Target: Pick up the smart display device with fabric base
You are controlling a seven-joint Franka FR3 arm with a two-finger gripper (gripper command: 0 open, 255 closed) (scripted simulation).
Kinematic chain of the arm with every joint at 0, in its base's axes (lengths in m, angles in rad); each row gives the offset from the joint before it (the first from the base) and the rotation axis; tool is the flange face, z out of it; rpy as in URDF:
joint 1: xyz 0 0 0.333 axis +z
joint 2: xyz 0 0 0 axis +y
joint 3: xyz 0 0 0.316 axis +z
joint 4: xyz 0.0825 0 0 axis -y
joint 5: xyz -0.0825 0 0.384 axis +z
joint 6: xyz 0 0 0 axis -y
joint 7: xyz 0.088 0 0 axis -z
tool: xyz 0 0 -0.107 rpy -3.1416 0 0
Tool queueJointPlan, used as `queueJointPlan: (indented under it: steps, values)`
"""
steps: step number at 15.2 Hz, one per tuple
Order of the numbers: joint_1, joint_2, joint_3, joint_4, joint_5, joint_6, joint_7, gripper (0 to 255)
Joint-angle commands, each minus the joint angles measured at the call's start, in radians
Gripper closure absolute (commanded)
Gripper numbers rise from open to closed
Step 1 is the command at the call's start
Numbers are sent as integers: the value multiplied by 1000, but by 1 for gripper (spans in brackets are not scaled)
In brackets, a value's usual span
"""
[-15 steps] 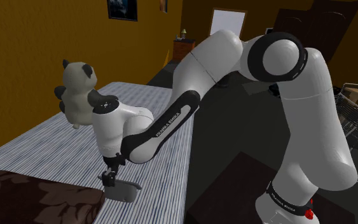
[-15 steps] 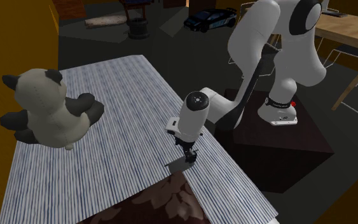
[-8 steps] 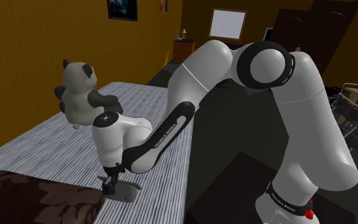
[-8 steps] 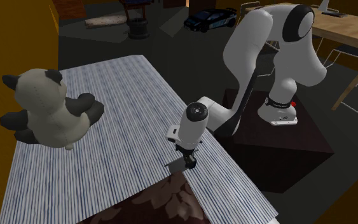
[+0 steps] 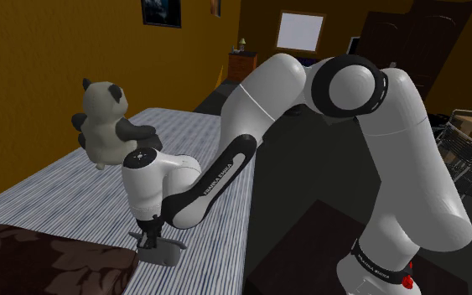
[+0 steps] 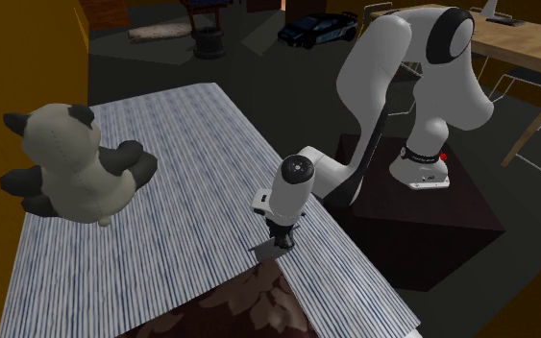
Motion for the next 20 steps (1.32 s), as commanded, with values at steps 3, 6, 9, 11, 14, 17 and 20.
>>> queueJointPlan:
  steps: [3,6,9,11,14,17,20]
  values:
    - [0,2,-1,-1,-1,2,1,255]
    - [-9,-29,13,-7,16,-22,-14,255]
    - [-19,-59,26,-11,33,-46,-28,255]
    - [-25,-78,35,-13,45,-63,-38,255]
    - [-33,-107,47,-14,63,-88,-52,255]
    - [-41,-134,58,-12,81,-115,-67,255]
    - [-44,-145,63,-11,88,-125,-73,255]
